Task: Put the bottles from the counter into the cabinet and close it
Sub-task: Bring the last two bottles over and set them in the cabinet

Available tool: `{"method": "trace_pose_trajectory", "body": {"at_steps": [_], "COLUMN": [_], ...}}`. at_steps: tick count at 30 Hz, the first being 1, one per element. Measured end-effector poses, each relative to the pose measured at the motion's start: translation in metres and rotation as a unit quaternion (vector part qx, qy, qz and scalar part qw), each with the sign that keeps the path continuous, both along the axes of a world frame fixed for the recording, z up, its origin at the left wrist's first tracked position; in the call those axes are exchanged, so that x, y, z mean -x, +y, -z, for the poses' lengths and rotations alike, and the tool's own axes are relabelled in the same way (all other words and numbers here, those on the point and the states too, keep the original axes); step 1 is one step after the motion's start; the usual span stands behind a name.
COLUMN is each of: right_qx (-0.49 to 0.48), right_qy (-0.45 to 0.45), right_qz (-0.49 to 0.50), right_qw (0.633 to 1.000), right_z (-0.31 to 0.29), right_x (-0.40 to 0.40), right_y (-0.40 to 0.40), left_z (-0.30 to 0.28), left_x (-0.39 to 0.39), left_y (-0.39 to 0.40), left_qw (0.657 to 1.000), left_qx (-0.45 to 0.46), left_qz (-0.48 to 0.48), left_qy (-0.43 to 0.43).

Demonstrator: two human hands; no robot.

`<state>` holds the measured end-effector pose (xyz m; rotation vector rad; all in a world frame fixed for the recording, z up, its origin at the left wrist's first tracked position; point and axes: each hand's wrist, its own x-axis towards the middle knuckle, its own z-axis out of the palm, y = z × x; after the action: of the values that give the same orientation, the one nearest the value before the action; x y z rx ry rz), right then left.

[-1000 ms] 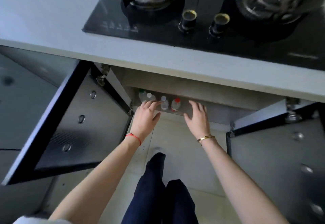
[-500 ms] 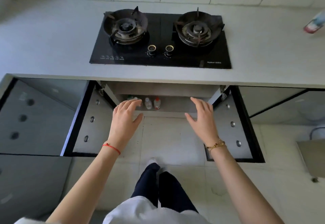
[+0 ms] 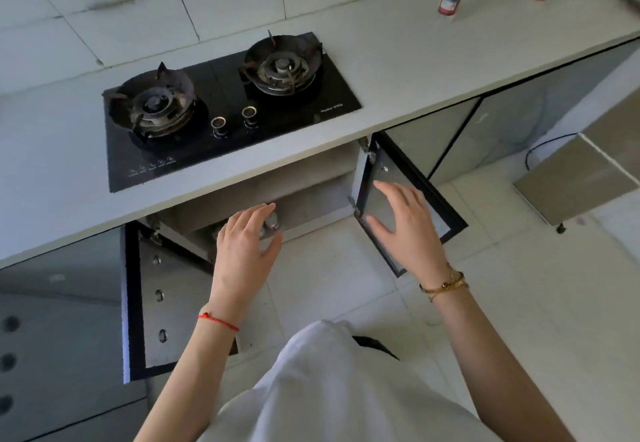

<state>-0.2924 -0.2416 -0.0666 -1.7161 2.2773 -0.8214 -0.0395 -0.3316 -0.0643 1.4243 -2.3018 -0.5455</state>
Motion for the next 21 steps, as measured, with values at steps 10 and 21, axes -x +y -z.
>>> {"method": "trace_pose_trajectory", "body": {"at_steps": [10,21], "right_qx": [0.009,0.033], "right_qy": [-0.050,-0.063], "right_qz": [0.217,0.354], "right_qw": [0.975,0.932], "right_z": [-0.002,0.006], "right_x": [0.032,0.161], "right_y": [0.103,0.184], "left_z": [-0.021,-0.021], "left_x": [0.093,0.277], "left_y": [-0.003,0.033], "left_qw": [0.976,0.948], "left_qx": [-0.014,-0.004], "left_qz": [0.214,0.315], "left_qy": [0.021,0.050]}}
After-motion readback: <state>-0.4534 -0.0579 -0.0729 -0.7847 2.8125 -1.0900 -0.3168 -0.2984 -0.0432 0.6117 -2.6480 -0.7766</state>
